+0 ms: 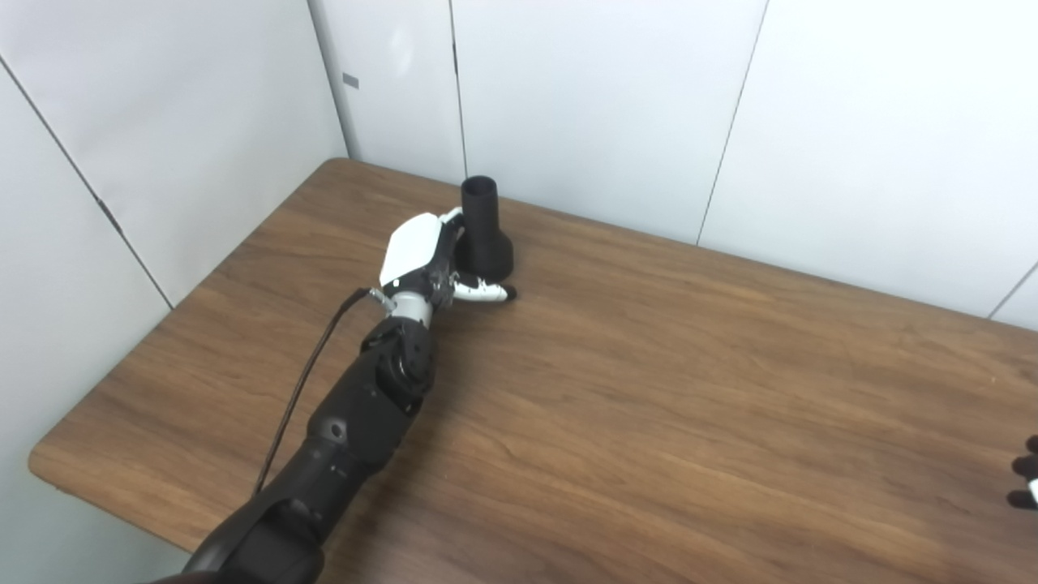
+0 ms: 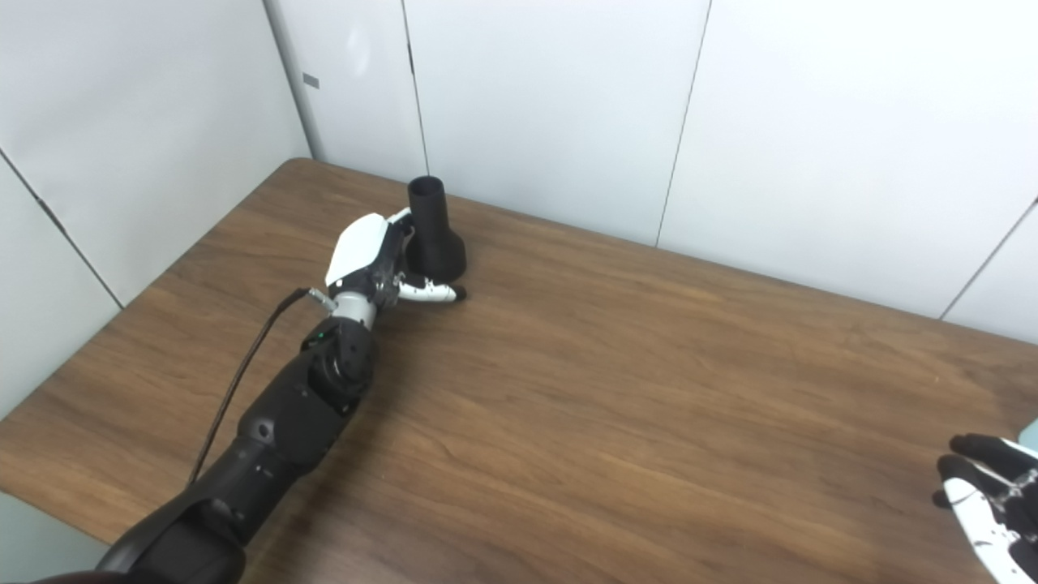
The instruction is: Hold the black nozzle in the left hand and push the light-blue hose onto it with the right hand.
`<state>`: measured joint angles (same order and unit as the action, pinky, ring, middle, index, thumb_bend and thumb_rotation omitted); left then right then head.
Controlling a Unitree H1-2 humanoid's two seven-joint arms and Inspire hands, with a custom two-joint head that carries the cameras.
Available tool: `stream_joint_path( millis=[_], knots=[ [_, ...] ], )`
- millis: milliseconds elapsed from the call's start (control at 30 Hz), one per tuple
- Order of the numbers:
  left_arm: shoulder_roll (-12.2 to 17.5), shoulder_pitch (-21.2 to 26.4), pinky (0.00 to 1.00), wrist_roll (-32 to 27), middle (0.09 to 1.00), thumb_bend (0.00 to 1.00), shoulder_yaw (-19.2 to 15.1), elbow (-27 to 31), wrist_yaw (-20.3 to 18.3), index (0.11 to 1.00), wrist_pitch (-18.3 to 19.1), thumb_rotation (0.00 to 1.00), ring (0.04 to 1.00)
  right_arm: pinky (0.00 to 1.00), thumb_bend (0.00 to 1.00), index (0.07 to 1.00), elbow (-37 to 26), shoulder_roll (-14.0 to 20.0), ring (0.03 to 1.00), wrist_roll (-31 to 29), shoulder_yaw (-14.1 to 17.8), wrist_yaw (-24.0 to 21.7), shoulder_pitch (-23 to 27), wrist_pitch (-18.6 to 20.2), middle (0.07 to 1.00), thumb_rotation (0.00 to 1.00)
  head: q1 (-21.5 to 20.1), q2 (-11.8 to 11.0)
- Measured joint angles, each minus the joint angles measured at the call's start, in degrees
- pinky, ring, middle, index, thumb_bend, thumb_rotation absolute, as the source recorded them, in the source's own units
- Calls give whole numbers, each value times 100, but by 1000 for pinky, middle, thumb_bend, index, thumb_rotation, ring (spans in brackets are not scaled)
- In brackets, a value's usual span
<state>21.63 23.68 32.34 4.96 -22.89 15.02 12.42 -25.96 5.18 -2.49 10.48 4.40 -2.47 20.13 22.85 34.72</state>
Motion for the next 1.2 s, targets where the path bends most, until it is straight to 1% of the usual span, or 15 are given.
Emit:
stream_joint_path(
  millis=[200,467,567,633,667,700,733,767,800,833,867,900,967,1033,1200],
  knots=[
    [1,54,791,260,737,998,174,-462,557,737,-336,105,730,453,182,558,-53,-27,603,16,-11,10,1,111,633,151,0,0],
    [76,123,797,375,700,937,310,-798,794,676,-616,151,723,449,124,565,-105,-27,604,160,-75,10,6,187,637,115,-53,-44],
    [106,127,783,381,623,908,329,-821,807,638,-667,145,633,451,123,568,-105,-25,608,264,-97,12,10,189,640,111,-62,-53],
    [108,127,774,435,516,884,367,-802,883,602,-674,121,566,450,115,571,-105,-29,611,292,-102,11,20,195,643,86,-70,-62],
    [110,125,770,460,527,875,385,-783,900,585,-683,101,561,448,112,569,-105,-29,610,295,-102,11,22,195,641,77,-70,-62],
    [120,120,764,465,528,703,402,-719,906,539,-702,82,552,445,104,566,-105,-30,607,303,-102,11,22,195,638,69,-70,-62],
    [134,108,758,464,495,597,428,-656,893,525,-715,33,534,445,106,563,-105,-32,606,305,-102,12,22,195,637,62,-70,-62],
    [137,84,754,460,482,561,444,-636,899,520,-759,17,523,446,112,562,-106,-39,605,305,-99,12,23,196,637,59,-70,-62],
    [136,59,727,457,473,542,444,-636,919,518,-835,8,494,448,115,561,-108,-52,605,307,-97,14,23,200,637,58,-88,-53],
    [137,40,458,444,449,529,446,-630,920,520,-915,3,394,450,115,561,-115,-62,607,316,-97,16,22,212,638,58,-88,-53],
    [138,38,333,426,427,523,454,-630,916,520,-991,1,321,457,118,566,-122,-69,612,321,-100,16,24,220,641,55,-97,-44],
    [140,33,290,409,450,524,461,-627,901,502,-1093,0,281,459,114,569,-131,-77,615,312,-100,14,28,220,642,28,-105,-44],
    [142,13,330,407,440,522,506,-588,841,502,-1180,0,325,469,100,578,-137,-86,620,290,-100,4,33,204,639,5,-105,-44],
    [142,-41,289,437,436,522,550,-469,839,505,-1232,0,319,489,104,588,-137,-82,628,271,-101,-14,32,192,647,0,-132,-35],
    [166,-77,126,685,470,525,745,-403,799,485,-1329,0,162,552,128,620,-103,-66,669,205,-85,-22,31,93,679,0,-193,-44]
  ],
)
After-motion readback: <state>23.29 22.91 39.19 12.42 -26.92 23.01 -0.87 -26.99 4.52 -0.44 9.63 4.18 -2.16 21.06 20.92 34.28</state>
